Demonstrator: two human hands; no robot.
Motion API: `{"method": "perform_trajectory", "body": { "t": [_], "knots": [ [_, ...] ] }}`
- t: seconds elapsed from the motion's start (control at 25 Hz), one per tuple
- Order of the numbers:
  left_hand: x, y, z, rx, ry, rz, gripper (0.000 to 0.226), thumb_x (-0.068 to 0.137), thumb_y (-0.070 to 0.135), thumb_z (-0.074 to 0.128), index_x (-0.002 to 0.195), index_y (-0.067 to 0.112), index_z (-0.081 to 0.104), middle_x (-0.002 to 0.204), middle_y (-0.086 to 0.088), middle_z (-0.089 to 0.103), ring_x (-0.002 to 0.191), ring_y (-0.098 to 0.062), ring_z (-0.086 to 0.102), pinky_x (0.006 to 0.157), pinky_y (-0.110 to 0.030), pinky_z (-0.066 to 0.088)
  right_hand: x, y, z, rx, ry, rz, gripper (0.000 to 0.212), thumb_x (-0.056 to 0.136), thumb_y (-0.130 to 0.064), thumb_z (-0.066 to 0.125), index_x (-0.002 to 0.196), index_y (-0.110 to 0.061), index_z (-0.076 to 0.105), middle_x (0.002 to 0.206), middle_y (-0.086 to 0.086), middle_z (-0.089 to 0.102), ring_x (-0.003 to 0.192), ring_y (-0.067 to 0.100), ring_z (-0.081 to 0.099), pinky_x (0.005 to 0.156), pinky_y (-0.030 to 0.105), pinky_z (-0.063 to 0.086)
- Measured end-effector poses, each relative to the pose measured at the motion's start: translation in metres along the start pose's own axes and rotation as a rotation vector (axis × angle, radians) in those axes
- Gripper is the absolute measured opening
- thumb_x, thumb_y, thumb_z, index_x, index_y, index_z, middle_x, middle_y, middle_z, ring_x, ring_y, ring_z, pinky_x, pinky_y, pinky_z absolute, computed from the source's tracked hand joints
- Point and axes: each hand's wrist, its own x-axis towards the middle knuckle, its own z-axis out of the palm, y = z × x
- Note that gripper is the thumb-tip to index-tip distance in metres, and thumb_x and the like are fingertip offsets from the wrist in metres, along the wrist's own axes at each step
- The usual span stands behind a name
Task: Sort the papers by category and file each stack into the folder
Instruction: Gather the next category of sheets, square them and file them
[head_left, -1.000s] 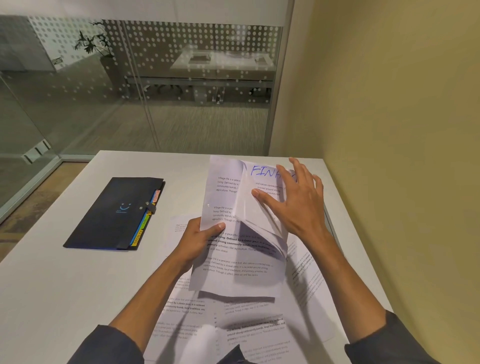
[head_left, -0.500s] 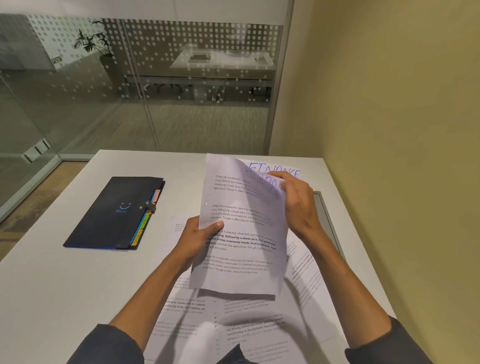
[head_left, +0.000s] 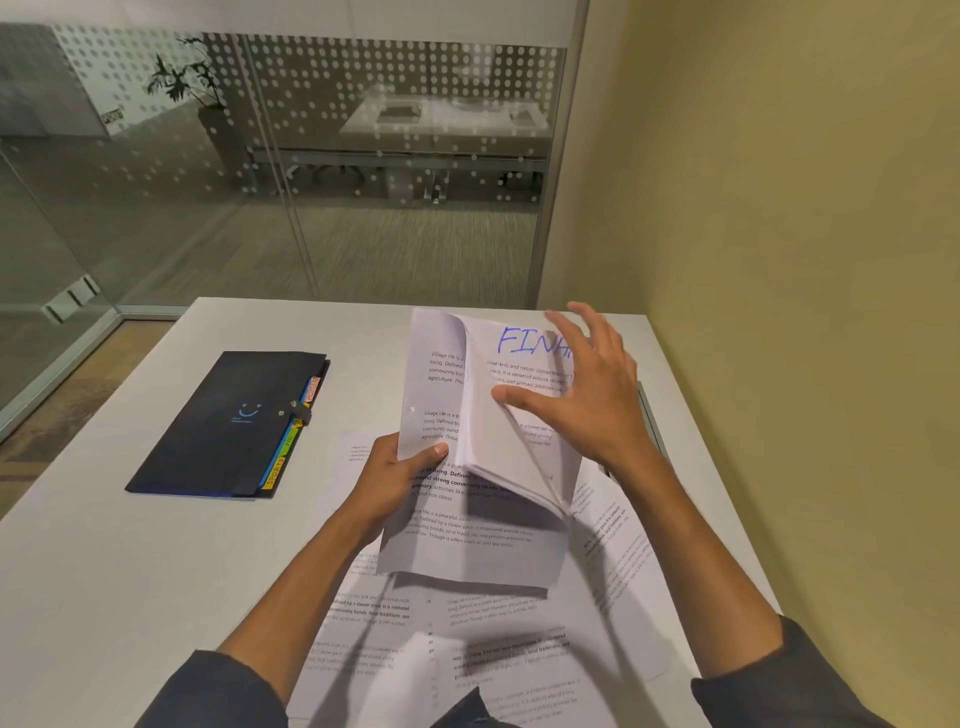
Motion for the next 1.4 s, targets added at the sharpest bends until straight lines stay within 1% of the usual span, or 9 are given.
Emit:
{"method": "perform_trajectory", "body": {
  "t": [0.08,0.16,0.24,0.36,0.52,0.68,0.84,1.0,1.4],
  "knots": [
    [-0.001,0.000,0.000,-0.001,0.005,0.000,0.017,0.092,0.013,0.061,0.107,0.013,0.068,0.098,0.001,0.075,0.089,-0.015,0.072,0.068,-0.019,0.054,0.002,-0.002,-0.004,-0.199,-0.041,0.024,0.108,0.062,-0.087,0.057,0.150,-0.030,0.031,0.163,-0.004,0.012,0.151,0.017,0.004,0.119,0.050,0.000],
    [-0.001,0.001,0.000,-0.007,0.014,-0.001,0.016,0.091,0.012,0.061,0.105,0.015,0.068,0.097,-0.001,0.076,0.088,-0.016,0.072,0.068,-0.021,0.055,0.002,-0.002,-0.006,-0.262,-0.027,0.017,0.103,0.063,-0.092,0.049,0.143,-0.028,0.043,0.159,0.000,0.027,0.149,0.020,0.017,0.119,0.053,-0.002],
    [-0.001,0.000,-0.001,-0.017,0.025,-0.007,0.015,0.091,0.012,0.062,0.104,0.014,0.068,0.098,-0.004,0.075,0.089,-0.018,0.072,0.073,-0.025,0.056,-0.001,-0.003,-0.006,-0.236,0.086,-0.059,0.084,0.067,-0.089,0.050,0.119,-0.025,0.063,0.129,-0.002,0.060,0.122,0.018,0.053,0.115,0.049,0.024],
    [0.000,-0.001,-0.002,-0.042,0.038,-0.011,0.015,0.091,0.012,0.062,0.105,0.011,0.069,0.098,-0.005,0.075,0.090,-0.020,0.072,0.074,-0.027,0.057,-0.013,-0.010,-0.004,-0.071,0.200,-0.199,0.050,0.082,-0.068,0.056,0.096,-0.024,0.073,0.093,-0.009,0.074,0.077,0.008,0.064,0.076,0.029,0.049],
    [0.000,0.001,-0.003,-0.086,0.056,-0.021,0.014,0.091,0.010,0.061,0.103,0.009,0.069,0.094,-0.008,0.076,0.085,-0.022,0.073,0.067,-0.026,0.057,-0.031,-0.020,0.004,0.416,-0.023,-0.242,0.053,0.085,-0.066,0.051,0.105,-0.022,0.073,0.102,-0.015,0.072,0.095,0.005,0.067,0.080,0.030,0.053],
    [0.000,0.000,-0.007,-0.148,0.041,-0.047,0.020,0.092,0.011,0.060,0.110,0.008,0.067,0.102,-0.009,0.074,0.092,-0.024,0.072,0.078,-0.034,0.057,-0.035,0.004,0.019,0.870,-0.115,0.048,0.054,0.081,-0.048,0.069,0.122,-0.014,0.063,0.113,-0.002,0.072,0.098,0.014,0.070,0.076,0.024,0.056],
    [0.000,-0.007,-0.011,-0.150,0.041,-0.090,0.021,0.093,0.012,0.060,0.112,0.007,0.066,0.104,-0.010,0.074,0.095,-0.027,0.071,0.084,-0.039,0.056,-0.038,0.035,0.040,0.860,-0.135,0.343,0.023,0.087,-0.012,0.072,0.110,-0.013,0.070,0.105,0.003,0.075,0.086,0.015,0.074,0.074,0.028,0.058],
    [0.000,-0.022,-0.013,-0.097,-0.031,-0.128,0.021,0.091,0.009,0.061,0.111,0.010,0.067,0.106,-0.007,0.074,0.096,-0.024,0.070,0.085,-0.037,0.055,-0.048,0.058,0.064,0.827,-0.118,0.438,0.020,0.090,-0.014,0.069,0.110,-0.010,0.072,0.097,-0.002,0.076,0.087,0.018,0.074,0.077,0.033,0.059],
    [-0.002,-0.064,-0.015,-0.031,0.056,-0.194,0.022,0.086,0.006,0.067,0.103,0.019,0.069,0.103,0.001,0.074,0.099,-0.021,0.068,0.087,-0.035,0.053,-0.075,0.073,0.095,0.821,-0.178,0.481,0.016,0.091,-0.011,0.067,0.105,-0.018,0.069,0.091,-0.012,0.073,0.074,0.000,0.071,0.061,0.015,0.053]
  ]
}}
